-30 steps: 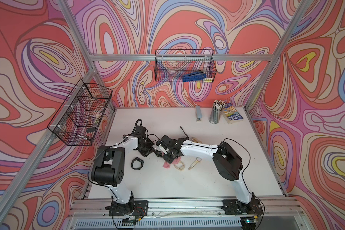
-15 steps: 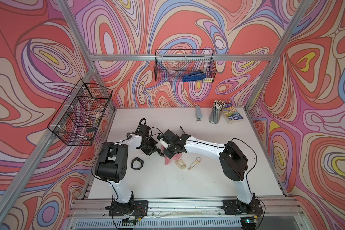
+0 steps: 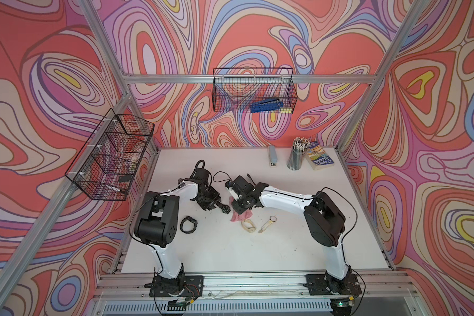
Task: Wipe the watch dial
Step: Place the watch at the center of the board, then pick up the watch at the center of the board.
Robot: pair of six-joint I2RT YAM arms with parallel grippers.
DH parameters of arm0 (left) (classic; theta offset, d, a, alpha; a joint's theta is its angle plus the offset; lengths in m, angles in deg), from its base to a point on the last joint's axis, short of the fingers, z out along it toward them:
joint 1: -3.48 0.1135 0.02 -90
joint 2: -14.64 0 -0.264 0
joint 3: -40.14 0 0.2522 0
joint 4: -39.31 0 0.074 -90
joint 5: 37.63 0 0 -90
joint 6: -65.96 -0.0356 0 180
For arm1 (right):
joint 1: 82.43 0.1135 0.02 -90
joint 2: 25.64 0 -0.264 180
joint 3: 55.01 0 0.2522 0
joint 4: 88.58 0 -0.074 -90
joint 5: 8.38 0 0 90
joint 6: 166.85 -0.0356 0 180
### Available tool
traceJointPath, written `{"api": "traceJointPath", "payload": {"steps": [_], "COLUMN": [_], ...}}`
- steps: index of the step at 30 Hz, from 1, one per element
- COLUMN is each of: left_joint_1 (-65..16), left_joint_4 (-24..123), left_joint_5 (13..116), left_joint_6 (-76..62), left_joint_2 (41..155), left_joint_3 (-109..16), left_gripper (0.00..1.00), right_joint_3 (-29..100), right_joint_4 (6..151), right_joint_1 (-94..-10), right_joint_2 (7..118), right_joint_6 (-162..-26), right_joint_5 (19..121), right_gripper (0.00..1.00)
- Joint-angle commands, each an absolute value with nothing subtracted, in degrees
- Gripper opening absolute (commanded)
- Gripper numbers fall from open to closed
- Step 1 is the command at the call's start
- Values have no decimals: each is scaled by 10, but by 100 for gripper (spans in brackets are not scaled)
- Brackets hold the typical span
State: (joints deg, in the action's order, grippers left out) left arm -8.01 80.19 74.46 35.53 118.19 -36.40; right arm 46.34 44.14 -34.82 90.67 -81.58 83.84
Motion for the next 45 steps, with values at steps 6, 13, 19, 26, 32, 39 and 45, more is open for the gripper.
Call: {"api": "traceJointPath", "payload": {"steps": [6,13,19,26,32,39,45], "left_joint_1": [-79,-14,115,187,221,240,240], "left_joint_4": [912,1000,1039,1007,986,940,919], "left_joint_5": [682,651,671,727,746,763,786], "left_joint_6": [334,340,370,393,389,404,402], "left_joint_2": [1099,958,826,824,894,937,961], "left_joint_3": [-400,-341,-230,-182,-184,-193,-184], "left_gripper": [69,84,84,82,76,71,69], "right_joint_3": [459,463,476,474,473,489,508], "right_joint_4": [454,475,479,478,476,469,459], "right_joint_1": [-344,-344,-343,-343,-343,-343,-344], "right_joint_2": [853,851,857,862,865,882,899], "right_joint_6": [-798,-795,-786,-779,-783,-788,-786], "right_joint_5": [851,826,795,785,786,782,780], "right_gripper": [0,0,0,0,0,0,0]}}
